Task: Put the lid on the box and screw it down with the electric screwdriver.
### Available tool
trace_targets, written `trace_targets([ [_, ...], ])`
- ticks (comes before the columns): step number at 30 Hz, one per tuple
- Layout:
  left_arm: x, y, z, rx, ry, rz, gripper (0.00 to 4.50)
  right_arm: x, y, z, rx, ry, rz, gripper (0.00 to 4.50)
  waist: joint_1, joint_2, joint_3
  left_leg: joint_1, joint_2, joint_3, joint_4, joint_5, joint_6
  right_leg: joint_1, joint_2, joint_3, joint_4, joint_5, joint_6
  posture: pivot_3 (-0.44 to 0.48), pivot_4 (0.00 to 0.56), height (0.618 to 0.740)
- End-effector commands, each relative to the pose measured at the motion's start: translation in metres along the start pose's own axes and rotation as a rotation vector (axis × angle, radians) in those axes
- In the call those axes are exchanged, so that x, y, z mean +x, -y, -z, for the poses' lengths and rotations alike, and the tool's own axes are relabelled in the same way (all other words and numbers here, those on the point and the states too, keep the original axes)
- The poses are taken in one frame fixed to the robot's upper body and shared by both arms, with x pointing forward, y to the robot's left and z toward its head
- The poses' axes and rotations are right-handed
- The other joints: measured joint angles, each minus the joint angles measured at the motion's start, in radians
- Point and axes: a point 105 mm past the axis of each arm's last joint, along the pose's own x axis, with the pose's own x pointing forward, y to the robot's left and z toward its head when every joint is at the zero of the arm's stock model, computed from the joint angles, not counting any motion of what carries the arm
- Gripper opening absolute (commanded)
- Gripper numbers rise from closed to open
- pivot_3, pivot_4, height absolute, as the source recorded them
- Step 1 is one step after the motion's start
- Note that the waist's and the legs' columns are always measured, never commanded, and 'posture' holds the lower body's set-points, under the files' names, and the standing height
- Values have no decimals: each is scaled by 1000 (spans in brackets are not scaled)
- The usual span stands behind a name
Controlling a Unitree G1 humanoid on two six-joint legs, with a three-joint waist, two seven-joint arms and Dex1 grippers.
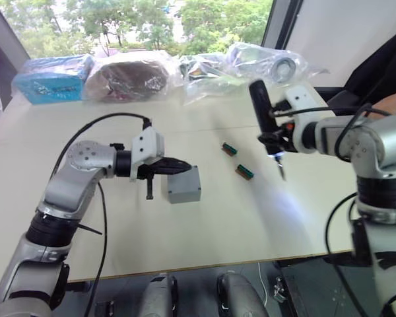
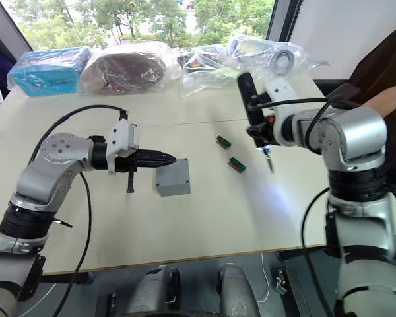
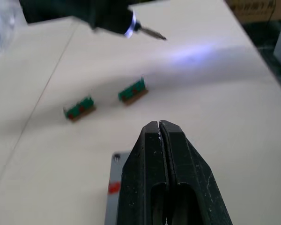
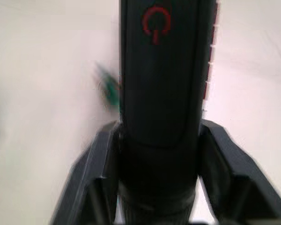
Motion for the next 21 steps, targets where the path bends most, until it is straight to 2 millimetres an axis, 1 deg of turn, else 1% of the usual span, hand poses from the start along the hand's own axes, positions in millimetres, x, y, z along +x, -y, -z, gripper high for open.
trace_targets([
  [1, -7, -2, -21, 50, 35, -18, 0, 1, 9, 2, 47, -87, 9, 1737, -2, 0, 0, 0, 0, 0, 0, 0, 0, 0, 0, 0, 0, 0, 0, 0, 150, 740],
  [4, -9, 1, -24, 48, 38, -21, 0, 15, 11, 15, 72, -175, 5, 1737, -7, 0, 0, -1, 0, 1, 0, 0, 0, -2, 0, 2, 0, 0, 0, 0, 150, 740],
  [9, -10, 2, -25, 46, 32, -37, 0, 33, 19, 39, 88, -273, 27, 1737, -2, 0, 1, -2, 0, 2, 0, 0, 0, -4, 1, 2, 1, 0, 0, 0, 150, 740],
  [13, -11, 3, -25, 41, 23, -45, 0, 40, 22, 47, 100, -303, 30, 1737, -1, 0, 0, -2, 0, 2, 1, 0, 0, -3, 1, 2, 0, 0, 1, 0, 150, 740],
  [14, -12, 4, -22, 42, 10, -48, 0, 41, 22, 46, 101, -300, 29, 2745, -1, 0, 0, -2, 0, 2, 2, 0, 0, -2, 1, 2, 0, 1, 1, 0, 150, 740],
  [15, -12, 4, -21, 42, -2, -53, 0, 41, 23, 45, 97, -291, 29, 2975, -1, 0, 1, -2, 0, 2, 2, 0, 0, -2, 1, 2, 0, 1, 1, 0, 150, 740],
  [17, -15, 4, -19, 35, -14, -61, 0, 38, 28, 36, 66, -244, 52, 3745, 0, 0, 1, -1, 0, 2, 2, 0, 0, -1, 1, 2, 0, 1, 1, 0, 150, 740],
  [19, -19, 3, -17, 25, -28, -74, 0, 34, 30, 23, -19, -173, 68, 4378, 0, 0, 1, -2, 0, 2, 2, 0, 0, -2, 1, 2, 0, 1, 1, 0, 150, 740],
  [20, -20, 3, -16, 22, -34, -79, 0, 33, 30, 19, -51, -150, 70, 4480, 0, 0, 1, -2, 0, 2, 2, 0, 0, -2, 1, 2, 0, 1, 1, 0, 150, 740],
  [21, -23, 2, -13, 18, -47, -85, 0, 31, 29, 9, -108, -93, 78, 4480, 0, 0, 1, -2, 0, 2, 2, 0, 0, -2, 1, 2, 0, 1, 1, 0, 150, 740],
])
